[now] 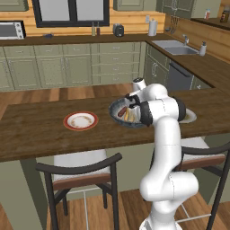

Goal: Place one bun and one sausage from the bowl on each plate.

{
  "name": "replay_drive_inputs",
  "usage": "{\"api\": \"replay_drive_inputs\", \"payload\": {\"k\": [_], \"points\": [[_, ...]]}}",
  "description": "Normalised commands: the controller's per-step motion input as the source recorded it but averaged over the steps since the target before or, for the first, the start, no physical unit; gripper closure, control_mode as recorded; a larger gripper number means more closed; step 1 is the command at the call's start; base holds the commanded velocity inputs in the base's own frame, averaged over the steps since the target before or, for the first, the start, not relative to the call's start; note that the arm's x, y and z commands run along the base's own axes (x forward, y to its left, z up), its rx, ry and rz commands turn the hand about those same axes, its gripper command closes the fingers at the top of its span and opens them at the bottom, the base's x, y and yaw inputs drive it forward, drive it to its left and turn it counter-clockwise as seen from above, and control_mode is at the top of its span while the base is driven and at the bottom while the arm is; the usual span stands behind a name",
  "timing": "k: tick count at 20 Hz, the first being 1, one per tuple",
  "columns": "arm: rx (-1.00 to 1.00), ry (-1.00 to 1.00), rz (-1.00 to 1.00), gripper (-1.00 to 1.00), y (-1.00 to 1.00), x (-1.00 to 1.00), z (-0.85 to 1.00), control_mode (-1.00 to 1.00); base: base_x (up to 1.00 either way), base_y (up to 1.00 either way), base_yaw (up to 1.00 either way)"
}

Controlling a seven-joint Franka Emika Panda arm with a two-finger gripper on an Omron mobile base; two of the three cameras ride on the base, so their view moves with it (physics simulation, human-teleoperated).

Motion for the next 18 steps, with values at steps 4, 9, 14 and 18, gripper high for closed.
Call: {"api": "replay_drive_inputs", "payload": {"k": [4,9,14,18], "points": [[0.0,-0.12,0.0,-1.0,0.0,-0.02,-0.57,-1.0,0.0,0.0,0.0],[0.0,-0.11,0.0,-1.0,0.0,-0.06,-0.58,-1.0,0.0,0.0,0.0],[-0.03,0.0,0.0,-1.0,0.06,0.0,-0.41,-1.0,0.0,0.0,0.0],[-0.05,-0.03,0.0,-1.0,0.02,-0.04,-0.56,-1.0,0.0,0.0,0.0]]}}
